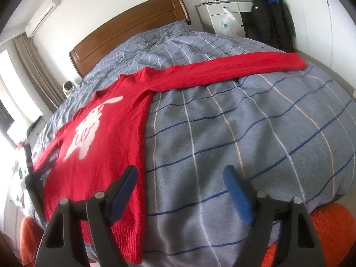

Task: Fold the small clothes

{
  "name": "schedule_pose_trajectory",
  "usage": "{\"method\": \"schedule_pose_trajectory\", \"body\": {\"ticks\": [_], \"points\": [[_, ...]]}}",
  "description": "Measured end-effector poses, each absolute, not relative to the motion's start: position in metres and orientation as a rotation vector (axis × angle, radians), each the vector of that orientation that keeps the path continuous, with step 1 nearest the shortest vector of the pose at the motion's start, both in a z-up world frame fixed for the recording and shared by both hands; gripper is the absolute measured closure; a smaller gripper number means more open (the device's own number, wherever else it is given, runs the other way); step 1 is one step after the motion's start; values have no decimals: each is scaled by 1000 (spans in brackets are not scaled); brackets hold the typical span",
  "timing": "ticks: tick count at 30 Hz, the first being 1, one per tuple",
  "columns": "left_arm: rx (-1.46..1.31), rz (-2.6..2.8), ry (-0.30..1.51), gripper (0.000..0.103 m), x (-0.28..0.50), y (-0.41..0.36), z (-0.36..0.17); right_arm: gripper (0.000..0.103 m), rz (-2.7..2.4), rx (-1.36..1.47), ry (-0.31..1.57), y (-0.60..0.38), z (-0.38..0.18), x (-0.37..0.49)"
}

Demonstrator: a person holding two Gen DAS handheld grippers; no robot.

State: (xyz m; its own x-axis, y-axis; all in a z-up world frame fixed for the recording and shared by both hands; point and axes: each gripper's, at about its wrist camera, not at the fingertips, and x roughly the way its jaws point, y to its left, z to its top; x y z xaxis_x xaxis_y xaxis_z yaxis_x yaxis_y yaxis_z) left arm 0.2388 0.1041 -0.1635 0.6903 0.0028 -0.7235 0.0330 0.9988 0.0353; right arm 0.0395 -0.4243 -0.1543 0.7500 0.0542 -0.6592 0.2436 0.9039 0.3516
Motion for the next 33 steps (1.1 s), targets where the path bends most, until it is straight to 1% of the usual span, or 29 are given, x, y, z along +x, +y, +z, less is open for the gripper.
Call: {"method": "schedule_pose_trajectory", "body": {"ticks": [3,7,9,11,12,15,17,19,21,22,24,25,26,29,33], "points": [[47,-17,809,0,239,104,-164,25,-97,568,648,-461,-139,38],[47,-17,809,0,239,104,-163,25,-179,795,543,-554,-119,56],[47,-17,809,0,239,104,-164,25,-232,928,509,-604,-121,63],[47,-17,809,0,239,104,-164,28,-217,1059,520,-644,-135,74],[47,-16,808,0,239,104,-164,29,-208,1099,529,-654,-141,78],[46,-17,808,0,239,104,-164,38,-219,1197,561,-683,-167,92],[46,-17,808,0,239,103,-163,52,-225,1235,556,-695,-180,99],[46,-17,808,0,239,103,-163,63,-248,1244,527,-703,-185,105],[45,-18,809,0,239,103,-163,69,-251,1246,497,-708,-187,116],[43,-19,809,0,239,103,-163,74,-243,1265,497,-711,-193,125],[49,-17,814,0,239,102,-163,80,-255,1287,499,-713,-201,130],[51,-16,821,0,240,101,-163,90,-282,1283,500,-714,-202,130],[52,-17,829,0,241,101,-162,96,-309,1269,510,-712,-202,133],[29,-48,880,0,245,106,-160,97,-345,1151,547,-704,-186,141],[-8,-102,906,0,239,112,-158,97,-272,918,554,-669,-130,162]]}}
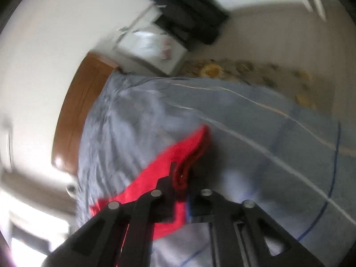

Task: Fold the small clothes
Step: 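Grasp the sleeve cuff with the right tool and fold it across the sweater body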

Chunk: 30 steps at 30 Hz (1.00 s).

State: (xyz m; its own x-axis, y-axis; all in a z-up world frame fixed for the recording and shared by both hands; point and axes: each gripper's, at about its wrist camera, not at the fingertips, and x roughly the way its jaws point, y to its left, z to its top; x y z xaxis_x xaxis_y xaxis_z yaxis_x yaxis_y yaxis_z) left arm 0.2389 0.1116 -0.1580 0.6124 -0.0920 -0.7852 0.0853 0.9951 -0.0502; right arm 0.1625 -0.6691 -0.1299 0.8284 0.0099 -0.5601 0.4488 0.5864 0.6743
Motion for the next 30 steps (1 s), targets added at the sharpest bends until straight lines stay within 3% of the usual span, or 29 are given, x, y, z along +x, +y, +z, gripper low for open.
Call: {"method": "schedule_pose_trajectory", "body": {"ticks": [9,15,17,18,19,20,24,30], "points": [[16,-105,806,0,170,123,-144,97,217,680,545,-467,-7,261],[66,-92,764,0,166,116,-157,96,394,556,680,-295,-33,322],[70,-90,759,0,167,116,-160,84,422,567,739,-261,-60,334],[67,-89,753,0,167,116,-161,73,448,597,797,-244,-80,341],[65,-88,750,0,167,116,-160,48,465,626,835,-237,-94,344],[64,-87,749,0,166,116,-160,43,501,698,892,-225,-118,345],[61,-83,747,0,167,116,-161,43,554,799,985,-221,-162,322],[57,-66,781,0,170,113,-162,43,432,515,930,-296,-151,261]]}}
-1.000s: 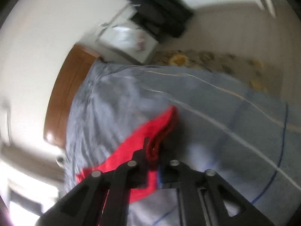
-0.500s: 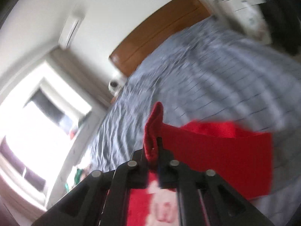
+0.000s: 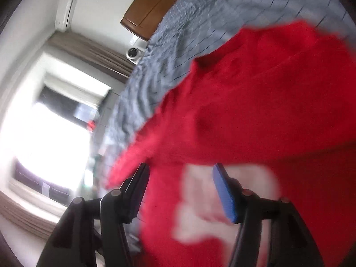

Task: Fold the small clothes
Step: 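Grasp the sleeve cuff with the right tool and fold it across the sweater body, then grasp the other sleeve cuff with the left tool and fold it across the body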

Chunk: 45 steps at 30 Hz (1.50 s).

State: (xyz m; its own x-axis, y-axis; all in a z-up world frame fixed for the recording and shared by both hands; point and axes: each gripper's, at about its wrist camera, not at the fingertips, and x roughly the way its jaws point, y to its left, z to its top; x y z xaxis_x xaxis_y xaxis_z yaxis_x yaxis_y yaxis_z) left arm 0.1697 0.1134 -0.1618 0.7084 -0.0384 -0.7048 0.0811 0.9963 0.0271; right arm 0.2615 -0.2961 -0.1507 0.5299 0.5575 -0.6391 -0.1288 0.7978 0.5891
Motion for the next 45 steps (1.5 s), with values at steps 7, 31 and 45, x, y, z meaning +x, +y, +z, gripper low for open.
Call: {"method": "schedule_pose_trajectory", "body": {"ticks": [7,31,45], "points": [[-8,-81,822,0,174,118,-143,41,122,225,824,-381,-150,142],[-98,-13,906,1,238,249,-81,33,49,246,776,-394,-174,115],[-314,166,1068,9,267,380,-118,28,45,223,772,-391,-178,117]]}}
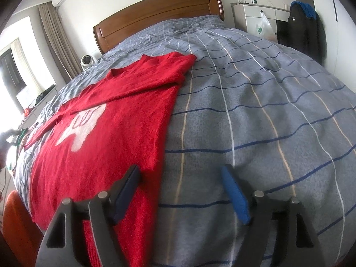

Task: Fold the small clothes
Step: 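Grasp the other sleeve cuff with the left tool and fold it across the body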

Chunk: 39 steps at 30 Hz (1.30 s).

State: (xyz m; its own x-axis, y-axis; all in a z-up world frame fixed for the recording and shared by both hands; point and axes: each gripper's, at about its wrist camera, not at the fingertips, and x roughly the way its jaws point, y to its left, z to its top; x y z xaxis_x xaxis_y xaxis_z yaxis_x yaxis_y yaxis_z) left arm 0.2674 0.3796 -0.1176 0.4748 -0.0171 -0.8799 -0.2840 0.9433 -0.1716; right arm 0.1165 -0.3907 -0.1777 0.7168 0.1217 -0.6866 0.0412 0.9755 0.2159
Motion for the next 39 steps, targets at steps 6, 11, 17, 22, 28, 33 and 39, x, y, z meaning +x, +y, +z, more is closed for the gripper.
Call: {"method": "schedule_pose_trajectory", "body": {"ticks": [6,11,17,22,28,33,39], "points": [[-315,157,1096,98,272,359,-139,28,44,222,773,-391,-178,117],[-291,76,962,99,286,315,-70,28,47,238,771,-392,-178,117],[-111,-257,771,99,309,156,57,28,54,263,767,-395,-178,119],[-23,-514,731,99,315,11,81,28,71,280,761,-399,-177,117],[74,-632,883,55,310,-103,5,28,79,265,760,-398,-177,114],[86,-609,895,42,290,-89,-35,28,92,287,756,-402,-177,112],[40,-447,931,33,270,24,-74,28,105,300,758,-406,-178,115]]}}
